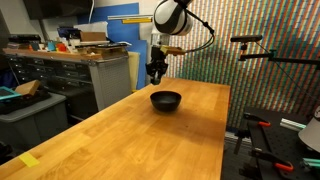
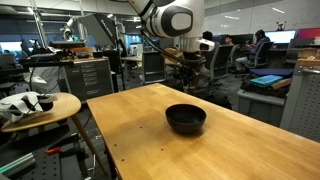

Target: Put the block in the bowl

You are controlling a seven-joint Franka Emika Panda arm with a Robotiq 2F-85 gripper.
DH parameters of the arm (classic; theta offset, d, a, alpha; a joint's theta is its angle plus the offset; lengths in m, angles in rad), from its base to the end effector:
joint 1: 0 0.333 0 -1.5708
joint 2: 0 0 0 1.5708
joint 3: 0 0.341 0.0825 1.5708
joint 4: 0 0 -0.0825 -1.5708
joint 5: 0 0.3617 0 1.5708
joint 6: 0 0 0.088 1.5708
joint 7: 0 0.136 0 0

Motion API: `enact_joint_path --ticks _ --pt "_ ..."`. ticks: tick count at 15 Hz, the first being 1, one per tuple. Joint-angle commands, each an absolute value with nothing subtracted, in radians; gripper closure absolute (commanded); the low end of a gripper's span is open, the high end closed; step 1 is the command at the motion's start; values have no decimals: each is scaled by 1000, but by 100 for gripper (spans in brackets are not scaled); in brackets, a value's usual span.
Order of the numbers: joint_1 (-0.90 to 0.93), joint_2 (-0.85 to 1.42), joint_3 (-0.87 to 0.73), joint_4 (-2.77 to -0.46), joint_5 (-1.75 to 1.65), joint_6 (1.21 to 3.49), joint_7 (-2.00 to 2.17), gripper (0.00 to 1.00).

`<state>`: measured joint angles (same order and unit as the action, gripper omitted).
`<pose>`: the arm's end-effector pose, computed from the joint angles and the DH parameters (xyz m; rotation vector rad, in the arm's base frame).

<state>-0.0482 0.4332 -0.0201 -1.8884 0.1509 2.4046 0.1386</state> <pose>0.6368 -0.0388 0.2934 -3.0018 0.4726 -0.1213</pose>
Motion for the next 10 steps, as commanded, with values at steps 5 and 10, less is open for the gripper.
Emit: enact_joint_path --ticks 5,10 --pt "-54 464 -43 -1911 164 2418 189 83" --pt "-50 538 -47 -1866 157 2402 219 83"
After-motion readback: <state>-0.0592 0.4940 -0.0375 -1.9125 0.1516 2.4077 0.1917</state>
